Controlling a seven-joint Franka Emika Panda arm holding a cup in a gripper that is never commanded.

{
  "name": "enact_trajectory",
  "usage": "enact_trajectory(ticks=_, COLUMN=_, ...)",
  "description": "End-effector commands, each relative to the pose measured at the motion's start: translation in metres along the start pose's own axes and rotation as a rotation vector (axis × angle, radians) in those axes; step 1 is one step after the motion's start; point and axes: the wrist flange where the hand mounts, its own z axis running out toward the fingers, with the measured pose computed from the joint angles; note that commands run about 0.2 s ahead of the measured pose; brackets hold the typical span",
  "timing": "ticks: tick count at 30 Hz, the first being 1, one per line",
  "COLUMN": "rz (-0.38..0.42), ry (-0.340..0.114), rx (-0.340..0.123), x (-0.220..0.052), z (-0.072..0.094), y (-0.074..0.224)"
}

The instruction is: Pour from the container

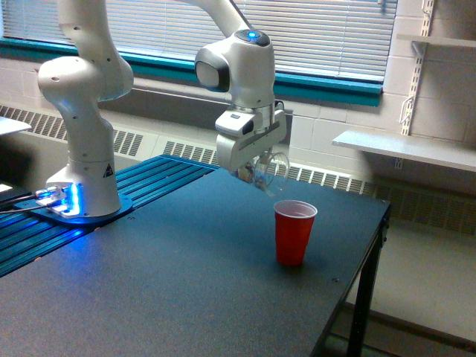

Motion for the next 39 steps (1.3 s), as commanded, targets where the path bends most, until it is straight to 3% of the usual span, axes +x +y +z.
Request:
enact_trajectory(ticks=1, rz=0.024, ry=-0.033, rx=0.003, x=-0.001, z=0.0, y=-0.007)
enact_trajectory(ticks=9, rz=0.089, ry=-0.079, rx=0.01, x=0.005, z=0.0, y=-0.007)
enact_trajectory(ticks=39, rz=0.184, ry=-0.191, rx=0.016, x=0.006, z=-0.001, y=-0.019)
